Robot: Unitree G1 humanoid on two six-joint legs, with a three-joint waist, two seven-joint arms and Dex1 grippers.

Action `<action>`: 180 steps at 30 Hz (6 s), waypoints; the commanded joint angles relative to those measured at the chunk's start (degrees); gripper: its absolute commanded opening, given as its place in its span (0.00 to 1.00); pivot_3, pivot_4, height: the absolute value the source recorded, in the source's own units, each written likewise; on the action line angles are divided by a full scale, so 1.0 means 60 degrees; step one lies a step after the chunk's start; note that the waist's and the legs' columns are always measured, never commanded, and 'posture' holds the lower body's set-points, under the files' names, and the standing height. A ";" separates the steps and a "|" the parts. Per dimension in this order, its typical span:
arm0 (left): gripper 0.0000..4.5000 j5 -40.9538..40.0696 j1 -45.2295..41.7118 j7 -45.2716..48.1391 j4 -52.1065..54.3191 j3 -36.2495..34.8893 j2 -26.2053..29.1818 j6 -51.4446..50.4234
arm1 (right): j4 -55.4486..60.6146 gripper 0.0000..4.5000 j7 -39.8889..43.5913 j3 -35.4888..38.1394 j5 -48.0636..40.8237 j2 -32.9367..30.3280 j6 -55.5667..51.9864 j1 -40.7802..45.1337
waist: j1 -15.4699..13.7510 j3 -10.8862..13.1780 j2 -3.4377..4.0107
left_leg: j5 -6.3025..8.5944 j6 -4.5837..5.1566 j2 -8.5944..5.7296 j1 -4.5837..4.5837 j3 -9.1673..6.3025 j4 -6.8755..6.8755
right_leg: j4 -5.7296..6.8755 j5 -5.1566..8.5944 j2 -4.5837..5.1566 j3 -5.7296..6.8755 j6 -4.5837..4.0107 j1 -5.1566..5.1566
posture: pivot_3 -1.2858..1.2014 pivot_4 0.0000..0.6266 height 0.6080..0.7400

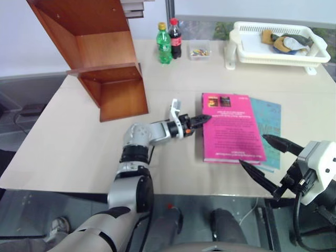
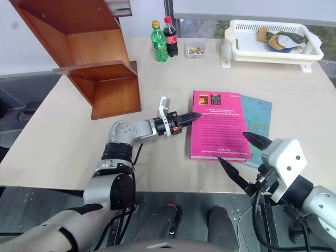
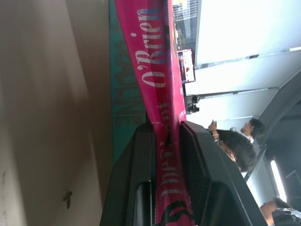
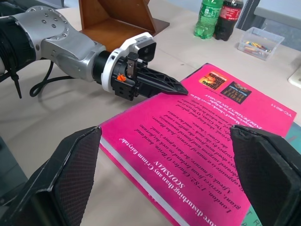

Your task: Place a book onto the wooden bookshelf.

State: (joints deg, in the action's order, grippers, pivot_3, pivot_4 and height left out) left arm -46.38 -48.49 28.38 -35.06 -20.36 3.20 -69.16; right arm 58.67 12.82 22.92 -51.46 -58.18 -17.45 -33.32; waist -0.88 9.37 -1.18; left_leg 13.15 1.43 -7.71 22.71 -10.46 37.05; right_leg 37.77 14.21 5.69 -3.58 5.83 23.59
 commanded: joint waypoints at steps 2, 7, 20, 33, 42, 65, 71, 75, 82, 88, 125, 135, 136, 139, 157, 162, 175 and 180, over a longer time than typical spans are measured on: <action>0.18 -0.0400 -0.0018 -0.0002 0.0851 -0.0195 0.0136 -0.0363 | 0.0221 1.00 -0.0026 -0.0063 0.0106 0.0101 -0.0077 0.0224 | 0.0005 0.0000 0.0000 | 0.0000 0.0000 0.0000 0.0002 0.0000 0.0004 | 0.0001 0.0000 0.0000 0.0000 0.0000 0.0000 | 0.52 0.24 1.00; 0.18 -0.1229 -0.0158 -0.0282 0.2452 -0.0768 0.0526 -0.0909 | 0.0221 1.00 0.0101 -0.0159 0.0169 0.0304 -0.0399 0.0669 | 0.0015 0.0011 -0.0017 | 0.0000 -0.0001 0.0003 0.0007 0.0000 0.0007 | 0.0010 -0.0001 -0.0003 -0.0003 0.0000 0.0008 | 0.52 0.24 1.00; 0.03 -0.1674 -0.1222 -0.0788 0.5285 -0.0613 0.2031 -0.0413 | -0.0945 1.00 0.1105 -0.1344 0.0731 0.0876 -0.1128 0.3325 | -0.0002 0.0046 -0.0078 | 0.0000 -0.0003 0.0002 0.0009 0.0005 0.0025 | 0.0012 -0.0006 -0.0001 -0.0004 0.0004 0.0003 | 0.52 0.24 1.00; 0.00 0.1996 -0.0663 0.1727 0.8054 0.2972 0.5033 0.4058 | -0.1696 1.00 0.2129 -0.1801 0.1273 0.1460 -0.1390 0.4759 | 0.0016 0.0050 -0.0080 | 0.0001 -0.0005 0.0005 0.0012 0.0024 0.0009 | 0.0012 -0.0008 -0.0005 -0.0024 0.0000 0.0020 | 0.52 0.24 1.00; 0.00 0.6139 -0.1948 0.3081 0.7244 0.4563 0.6787 0.9221 | -0.2540 1.00 0.2951 -0.2437 0.1583 0.1789 -0.1476 0.6370 | 0.0004 0.0055 -0.0081 | 0.0005 0.0003 0.0005 0.0023 0.0020 0.0000 | -0.0013 -0.0009 0.0001 -0.0019 -0.0002 0.0021 | 0.52 0.24 1.00; 0.00 0.8643 -0.5572 0.7375 0.3821 0.5493 0.8463 0.8366 | -0.4288 1.00 0.4161 -0.2873 0.3119 0.2875 -0.0745 0.8831 | 0.0511 0.0083 -0.0066 | 0.0012 0.0016 0.0006 0.0043 0.0019 -0.0016 | 0.0018 -0.0006 -0.0013 -0.0019 0.0002 0.0069 | 0.52 0.24 1.00; 0.00 0.9045 -0.6514 0.8159 0.3422 0.5831 0.8687 0.8049 | -0.4455 1.00 0.4208 -0.2964 0.3393 0.3180 -0.0596 0.8912 | 0.0538 0.0088 -0.0059 | 0.0012 0.0015 0.0006 0.0044 0.0019 -0.0010 | 0.0025 -0.0006 -0.0015 -0.0019 0.0002 0.0072 | 0.52 0.24 1.00; 0.00 0.8910 -0.7281 0.9501 0.3446 0.6062 0.8899 0.7370 | -0.4633 1.00 0.4320 -0.3014 0.3515 0.3354 -0.0513 0.9031 | 0.0546 0.0097 -0.0049 | 0.0012 0.0015 0.0008 0.0045 0.0024 -0.0009 | 0.0027 -0.0006 -0.0020 -0.0022 0.0002 0.0075 | 0.52 0.24 1.00; 0.00 1.0147 -0.7512 1.0427 0.3287 0.6668 0.9975 0.7409 | -0.4772 1.00 0.4498 -0.3060 0.3637 0.3577 -0.0461 0.9109 | 0.0580 0.0113 -0.0028 | 0.0012 0.0015 0.0012 0.0037 0.0028 -0.0009 | 0.0035 -0.0005 -0.0026 -0.0026 0.0004 0.0074 | 0.52 0.24 1.00; 0.00 1.1506 -0.6627 0.9643 0.2772 0.6793 1.0689 0.8231 | -0.5010 1.00 0.4674 -0.3207 0.3720 0.3783 -0.0381 0.9345 | 0.0557 0.0117 -0.0025 | 0.0012 0.0014 0.0020 0.0028 0.0030 -0.0008 | 0.0043 -0.0006 -0.0036 -0.0029 0.0003 0.0072 | 0.52 0.24 1.00; 0.09 0.9592 -0.1456 0.7699 0.4619 0.4323 1.0347 0.6697 | -0.5370 1.00 0.5684 -0.2476 0.2687 0.3057 -0.0754 1.0428 | 0.0686 0.0070 0.0085 | 0.0043 0.0045 0.0053 -0.0011 0.0095 0.0022 | 0.0134 -0.0007 -0.0059 -0.0096 0.0000 0.0089 | 0.52 0.24 1.00; 0.99 0.9231 -0.1297 0.7719 0.4912 0.4261 1.0615 0.6280 | -0.5038 1.00 0.5426 -0.2123 0.1690 0.3346 -0.0816 1.0763 | 0.0718 0.0076 0.0077 | 0.0044 0.0044 0.0053 -0.0003 0.0089 0.0024 | 0.0139 -0.0008 -0.0059 -0.0093 -0.0002 0.0095 | 0.52 0.24 1.00; 0.99 0.9207 -0.1288 0.7621 0.4996 0.4211 1.0606 0.6194 | -0.5044 1.00 0.5440 -0.2093 0.1649 0.3328 -0.0801 1.0738 | 0.0720 0.0077 0.0077 | 0.0044 0.0044 0.0053 -0.0002 0.0090 0.0024 | 0.0138 -0.0008 -0.0059 -0.0093 -0.0002 0.0095 | 0.52 0.24 1.00; 0.99 0.8923 -0.1240 0.7594 0.5281 0.3998 1.0664 0.5907 | -0.5033 1.00 0.5381 -0.2035 0.1515 0.3352 -0.0772 1.0718 | 0.0706 0.0077 0.0075 | 0.0045 0.0044 0.0053 -0.0001 0.0090 0.0024 | 0.0137 -0.0008 -0.0059 -0.0093 -0.0002 0.0095 | 0.52 0.24 1.00; 0.99 0.7460 -0.1572 0.7498 0.6246 0.3314 1.1240 0.5158 | -0.5279 1.00 0.5449 -0.1981 0.1626 0.3387 -0.0535 1.0798 | 0.0537 0.0087 0.0063 | 0.0046 0.0041 0.0053 0.0012 0.0087 0.0024 | 0.0121 -0.0008 -0.0058 -0.0088 -0.0002 0.0098 | 0.52 0.24 1.00; 0.99 0.6876 -0.1798 0.7406 0.6498 0.3024 1.1225 0.4757 | -0.5333 1.00 0.5501 -0.1964 0.1616 0.3320 -0.0577 1.0831 | 0.0542 0.0089 0.0060 | 0.0045 0.0041 0.0052 0.0012 0.0085 0.0024 | 0.0121 -0.0008 -0.0059 -0.0087 -0.0002 0.0099 | 0.52 0.24 1.00; 0.99 0.2863 -0.0821 0.5046 0.9618 0.1335 0.7422 0.0241 | -0.4903 1.00 0.5091 -0.1747 0.1349 0.3035 -0.1348 1.0319 | 0.0479 0.0090 0.0055 | 0.0045 0.0040 0.0052 0.0013 0.0071 0.0044 | 0.0124 -0.0008 -0.0054 -0.0074 -0.0002 0.0084 | 0.52 0.24 1.00; 0.83 0.2392 0.1511 0.2956 1.0952 0.1055 0.4896 -0.0150 | -0.4027 1.00 0.4495 -0.1327 0.1094 0.2756 -0.1921 0.9345 | 0.0505 0.0106 0.0026 | 0.0023 0.0002 0.0051 0.0026 0.0078 0.0040 | 0.0115 -0.0012 -0.0051 -0.0087 -0.0009 0.0096 | 0.52 0.24 1.00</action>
State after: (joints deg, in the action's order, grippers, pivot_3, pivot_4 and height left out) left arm -30.73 -40.97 49.95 25.93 -11.95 33.16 -70.03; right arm 30.56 41.42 12.39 -43.36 -40.71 -28.08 23.31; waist 2.15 10.00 -1.02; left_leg 13.29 1.44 -7.40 22.87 -9.96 37.29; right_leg 38.48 14.13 5.39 -4.12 5.77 24.17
